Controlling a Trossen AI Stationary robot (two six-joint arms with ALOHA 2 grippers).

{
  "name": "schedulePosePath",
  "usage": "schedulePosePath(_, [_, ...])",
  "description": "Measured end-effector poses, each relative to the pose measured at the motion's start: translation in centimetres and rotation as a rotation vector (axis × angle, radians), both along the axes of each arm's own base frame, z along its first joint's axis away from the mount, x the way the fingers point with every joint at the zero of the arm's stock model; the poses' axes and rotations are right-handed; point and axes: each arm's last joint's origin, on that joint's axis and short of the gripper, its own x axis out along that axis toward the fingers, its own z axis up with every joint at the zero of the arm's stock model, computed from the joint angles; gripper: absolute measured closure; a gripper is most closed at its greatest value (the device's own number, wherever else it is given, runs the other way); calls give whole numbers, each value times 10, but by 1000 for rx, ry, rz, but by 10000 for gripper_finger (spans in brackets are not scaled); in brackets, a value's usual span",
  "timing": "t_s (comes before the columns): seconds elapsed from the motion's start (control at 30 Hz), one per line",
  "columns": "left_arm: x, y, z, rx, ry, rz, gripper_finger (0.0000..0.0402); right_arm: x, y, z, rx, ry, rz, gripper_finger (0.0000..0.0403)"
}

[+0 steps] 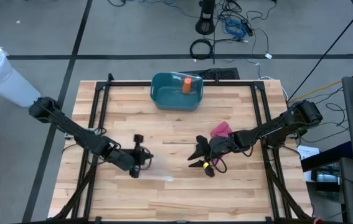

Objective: Roll bandage
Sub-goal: Move the transparent zip lock to the center of the table

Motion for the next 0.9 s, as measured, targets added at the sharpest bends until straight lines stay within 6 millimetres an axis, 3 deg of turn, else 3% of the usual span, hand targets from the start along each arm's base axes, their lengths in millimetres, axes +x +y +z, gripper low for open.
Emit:
schedulePosePath(0.17, [31,-7,-8,391,45,-199,401,-14,-7,14,-26,41,-11,268])
schedulePosePath(0.3, [61,-3,-20,580,130,-167,401,-18,-20,35,-3,-26,-68,268])
schedulePosePath(0.4, [82,-1,-28,696,170,-147,401,-14,-28,40,-6,2,-134,268])
schedulePosePath(0.6, [115,-4,-31,841,148,-135,401,-2,-41,28,-42,104,-249,268])
schedulePosePath(0.9, [128,1,-25,837,86,-124,401,4,-57,30,-39,68,-257,268])
